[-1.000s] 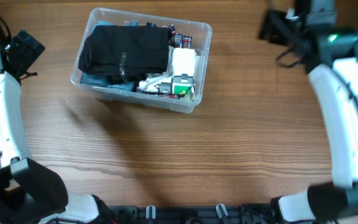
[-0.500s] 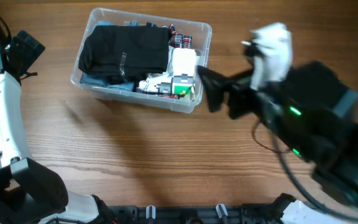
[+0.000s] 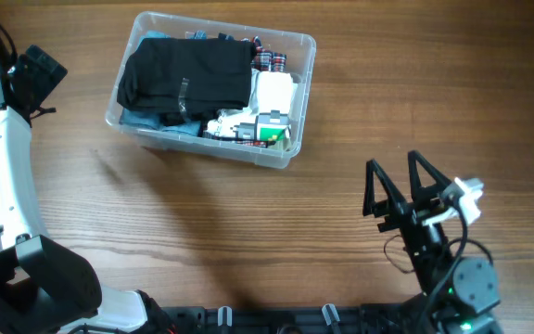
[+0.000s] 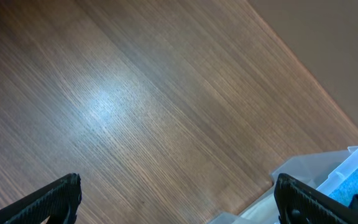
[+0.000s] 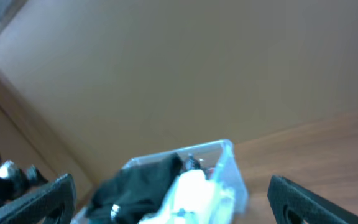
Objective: Pack container
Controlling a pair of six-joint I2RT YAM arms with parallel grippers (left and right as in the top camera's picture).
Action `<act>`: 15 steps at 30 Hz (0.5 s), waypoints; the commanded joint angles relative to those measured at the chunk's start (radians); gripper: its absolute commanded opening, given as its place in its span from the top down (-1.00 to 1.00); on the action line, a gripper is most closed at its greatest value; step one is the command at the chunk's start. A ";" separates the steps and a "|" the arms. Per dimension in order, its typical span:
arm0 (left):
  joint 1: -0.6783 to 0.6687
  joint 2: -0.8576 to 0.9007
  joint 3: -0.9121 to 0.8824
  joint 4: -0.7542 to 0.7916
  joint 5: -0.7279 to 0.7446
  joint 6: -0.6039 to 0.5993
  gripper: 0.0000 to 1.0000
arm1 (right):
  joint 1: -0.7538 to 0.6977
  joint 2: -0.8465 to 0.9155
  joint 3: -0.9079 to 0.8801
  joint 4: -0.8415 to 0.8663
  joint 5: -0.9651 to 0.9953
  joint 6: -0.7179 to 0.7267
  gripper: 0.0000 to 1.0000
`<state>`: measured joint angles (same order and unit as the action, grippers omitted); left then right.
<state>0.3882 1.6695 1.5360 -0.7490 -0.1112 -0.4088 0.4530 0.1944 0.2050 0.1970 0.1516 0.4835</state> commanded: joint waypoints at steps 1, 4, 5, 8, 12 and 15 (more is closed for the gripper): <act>0.003 -0.002 0.002 0.003 -0.010 -0.002 -1.00 | -0.056 -0.100 -0.157 0.148 -0.049 -0.122 -1.00; 0.003 -0.002 0.002 0.003 -0.010 -0.002 -1.00 | -0.117 -0.152 -0.195 0.146 -0.101 -0.234 -0.99; 0.003 -0.002 0.002 0.003 -0.010 -0.002 -0.99 | -0.140 -0.167 -0.200 0.138 -0.126 -0.275 -0.99; 0.003 -0.002 0.002 0.003 -0.010 -0.002 -1.00 | -0.191 -0.191 -0.200 0.092 -0.153 -0.358 -1.00; 0.003 -0.002 0.002 0.003 -0.010 -0.002 -1.00 | -0.222 -0.191 -0.200 -0.034 -0.149 -0.381 -0.99; 0.003 -0.002 0.002 0.003 -0.010 -0.002 -1.00 | -0.222 -0.191 -0.200 -0.103 -0.150 -0.428 -1.00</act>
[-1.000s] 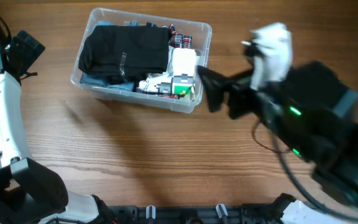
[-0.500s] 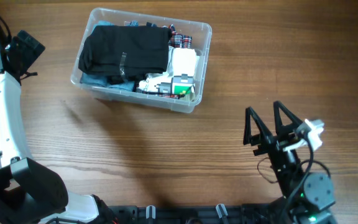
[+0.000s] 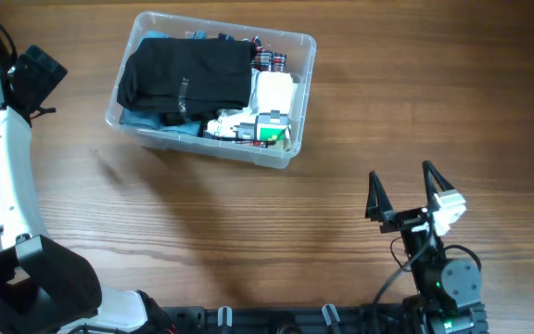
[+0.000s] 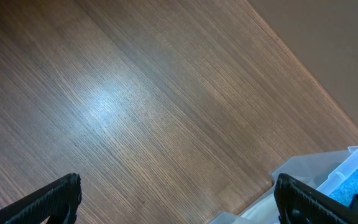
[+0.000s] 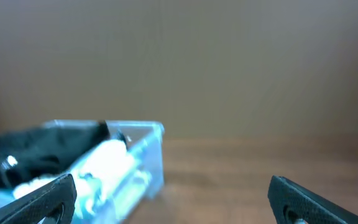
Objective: Pack container
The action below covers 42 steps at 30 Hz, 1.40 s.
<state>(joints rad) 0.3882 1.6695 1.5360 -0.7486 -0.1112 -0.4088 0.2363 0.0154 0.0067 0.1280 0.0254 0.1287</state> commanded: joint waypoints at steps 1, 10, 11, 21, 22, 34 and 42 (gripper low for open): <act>0.003 -0.002 0.002 0.003 -0.010 -0.002 -0.99 | -0.005 -0.012 -0.001 -0.061 -0.024 -0.108 -0.99; 0.003 -0.002 0.002 0.003 -0.010 -0.002 -0.99 | -0.112 -0.012 -0.001 -0.121 -0.027 -0.179 -0.99; 0.003 -0.002 0.002 0.003 -0.010 -0.002 -0.99 | -0.141 -0.012 -0.001 -0.121 -0.027 -0.179 -0.99; 0.003 -0.002 0.002 0.003 -0.010 -0.002 -1.00 | -0.178 0.001 -0.001 -0.121 -0.027 -0.179 -0.99; 0.003 -0.002 0.002 0.003 -0.010 -0.002 -0.99 | -0.178 0.001 -0.001 -0.121 -0.027 -0.179 -0.99; 0.003 -0.002 0.002 0.003 -0.010 -0.002 -0.99 | -0.178 0.001 -0.001 -0.121 -0.027 -0.179 -0.99; 0.003 -0.002 0.001 0.003 -0.010 -0.002 -1.00 | -0.178 0.000 -0.001 -0.121 -0.027 -0.179 -0.99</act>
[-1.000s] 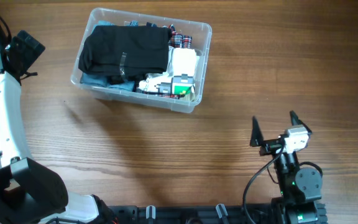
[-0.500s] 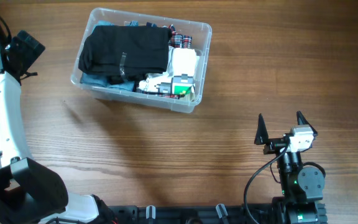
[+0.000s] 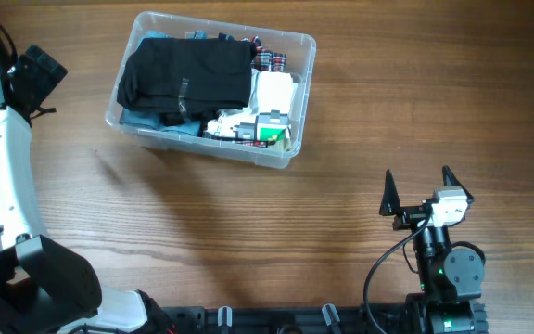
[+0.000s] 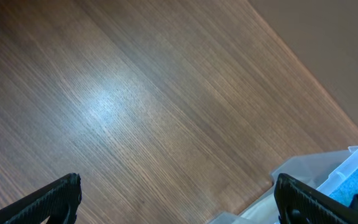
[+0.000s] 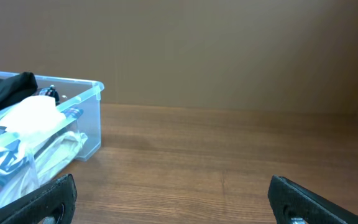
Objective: Pack container
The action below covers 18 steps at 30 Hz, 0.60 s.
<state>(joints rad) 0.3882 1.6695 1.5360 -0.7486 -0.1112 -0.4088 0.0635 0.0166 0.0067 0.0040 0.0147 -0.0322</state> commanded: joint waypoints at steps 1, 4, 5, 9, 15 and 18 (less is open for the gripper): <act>0.003 -0.002 0.000 0.002 -0.010 -0.002 -0.99 | -0.005 -0.001 -0.001 0.003 -0.016 -0.018 -1.00; 0.022 -0.019 0.000 0.001 -0.010 -0.002 -1.00 | -0.005 0.000 -0.001 0.003 -0.016 -0.018 -1.00; 0.023 -0.037 0.000 -0.005 -0.010 -0.002 -1.00 | -0.005 0.000 -0.001 0.003 -0.016 -0.018 -1.00; 0.004 -0.159 0.000 -0.013 -0.010 -0.002 -1.00 | -0.005 0.000 -0.001 0.003 -0.016 -0.018 -1.00; -0.076 -0.377 -0.001 -0.013 -0.010 -0.002 -1.00 | -0.005 0.000 -0.001 0.003 -0.016 -0.018 -0.99; -0.190 -0.471 -0.003 -0.012 -0.014 0.009 -1.00 | -0.005 -0.001 -0.001 0.003 -0.016 -0.018 -0.99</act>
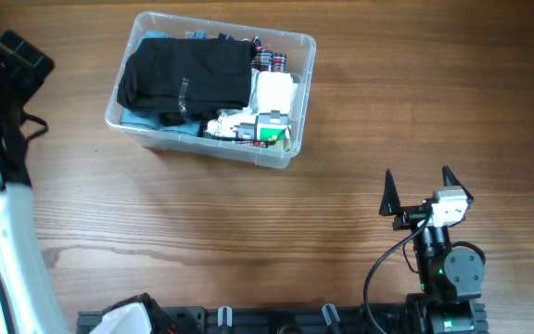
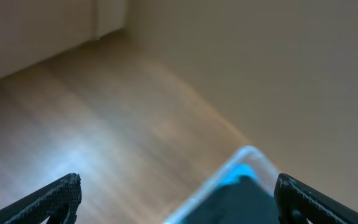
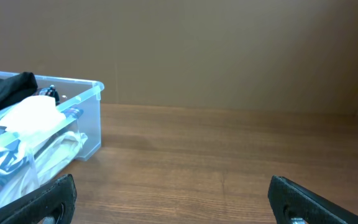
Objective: Pack container
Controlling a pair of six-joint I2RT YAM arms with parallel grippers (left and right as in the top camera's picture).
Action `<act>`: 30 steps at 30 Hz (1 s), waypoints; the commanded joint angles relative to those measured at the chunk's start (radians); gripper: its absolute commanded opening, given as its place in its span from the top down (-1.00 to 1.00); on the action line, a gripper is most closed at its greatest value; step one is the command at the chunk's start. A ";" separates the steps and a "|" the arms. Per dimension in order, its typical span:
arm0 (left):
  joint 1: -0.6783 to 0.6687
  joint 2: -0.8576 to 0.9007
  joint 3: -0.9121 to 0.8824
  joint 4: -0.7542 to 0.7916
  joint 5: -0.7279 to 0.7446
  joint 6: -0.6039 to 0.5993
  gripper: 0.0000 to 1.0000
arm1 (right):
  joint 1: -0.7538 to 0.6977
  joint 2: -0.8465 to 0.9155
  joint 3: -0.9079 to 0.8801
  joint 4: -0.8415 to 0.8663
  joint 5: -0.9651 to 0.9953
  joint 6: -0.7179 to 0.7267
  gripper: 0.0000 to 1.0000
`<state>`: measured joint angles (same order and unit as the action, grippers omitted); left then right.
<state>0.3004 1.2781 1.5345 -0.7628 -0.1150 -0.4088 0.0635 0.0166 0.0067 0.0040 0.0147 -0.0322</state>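
Observation:
A clear plastic container stands at the back left of the wooden table, packed with a black garment, blue cloth and white packets. My right gripper rests at the front right, open and empty, pointing toward the container. My left gripper is open and empty, raised at the far left; its blurred view shows the container's corner and the black garment.
The left arm's white body runs along the table's left edge. A black rail lines the front edge. A plain brown wall rises behind the table.
My left wrist has moved: its view went from bare table with a container corner at the lower right to a blurred look at the container's corner. The right arm stayed still.
My right gripper stood raised and open at the front right, then lower and turned toward the table, then settled near the front edge facing the container. The left arm held still until now, when it shifted. The container's contents stayed unchanged.

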 commanded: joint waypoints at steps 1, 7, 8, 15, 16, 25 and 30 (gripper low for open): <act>-0.135 -0.104 -0.009 0.002 -0.016 0.022 -1.00 | -0.005 0.000 -0.001 0.003 -0.016 -0.018 -1.00; -0.260 -0.365 -0.285 0.002 -0.014 0.019 -0.99 | -0.005 -0.001 -0.001 0.003 -0.016 -0.018 -1.00; -0.260 -0.430 -0.373 0.002 -0.003 0.013 -1.00 | -0.005 -0.001 -0.001 0.003 -0.016 -0.018 -0.99; -0.260 -0.872 -0.977 0.045 0.037 -0.053 -0.99 | -0.005 0.000 -0.001 0.003 -0.016 -0.018 -1.00; -0.260 -0.902 -1.025 0.079 0.043 -0.052 -1.00 | -0.005 -0.001 -0.001 0.003 -0.016 -0.018 -0.99; -0.267 -1.118 -1.389 0.649 0.134 -0.025 -1.00 | -0.005 0.000 -0.001 0.003 -0.016 -0.018 -0.99; -0.316 -1.124 -1.405 0.697 0.134 0.098 -0.99 | -0.005 0.000 -0.001 0.003 -0.016 -0.018 -1.00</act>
<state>0.0029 0.1677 0.1509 -0.0769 0.0067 -0.3935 0.0635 0.0196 0.0067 0.0032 0.0147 -0.0322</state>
